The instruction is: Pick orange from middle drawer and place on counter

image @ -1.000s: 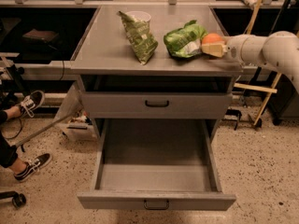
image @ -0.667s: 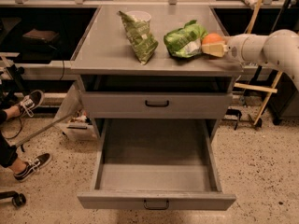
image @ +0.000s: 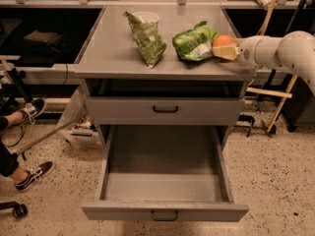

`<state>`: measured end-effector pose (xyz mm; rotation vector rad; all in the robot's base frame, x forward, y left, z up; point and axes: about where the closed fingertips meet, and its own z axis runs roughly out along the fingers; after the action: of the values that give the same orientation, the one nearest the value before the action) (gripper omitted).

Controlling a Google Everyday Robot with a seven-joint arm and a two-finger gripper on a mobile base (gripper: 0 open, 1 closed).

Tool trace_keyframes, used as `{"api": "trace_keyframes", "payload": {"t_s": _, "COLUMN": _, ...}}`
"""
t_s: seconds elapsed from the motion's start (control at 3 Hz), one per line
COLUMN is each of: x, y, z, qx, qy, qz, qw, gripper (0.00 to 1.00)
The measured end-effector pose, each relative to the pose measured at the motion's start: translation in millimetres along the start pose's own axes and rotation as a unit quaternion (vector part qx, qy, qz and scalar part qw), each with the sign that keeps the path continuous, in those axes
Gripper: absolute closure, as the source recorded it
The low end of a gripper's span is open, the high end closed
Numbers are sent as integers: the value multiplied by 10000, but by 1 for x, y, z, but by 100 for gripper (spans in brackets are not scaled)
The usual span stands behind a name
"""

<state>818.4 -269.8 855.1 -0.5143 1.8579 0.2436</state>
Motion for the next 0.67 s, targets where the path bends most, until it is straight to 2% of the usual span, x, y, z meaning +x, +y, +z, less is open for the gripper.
{"api": "trace_keyframes", "payload": {"t_s": 0.67, "x": 0, "y": 0, "z": 0, "qx": -1, "qy": 0, "qz": 0, "qw": 10000, "gripper": 12}}
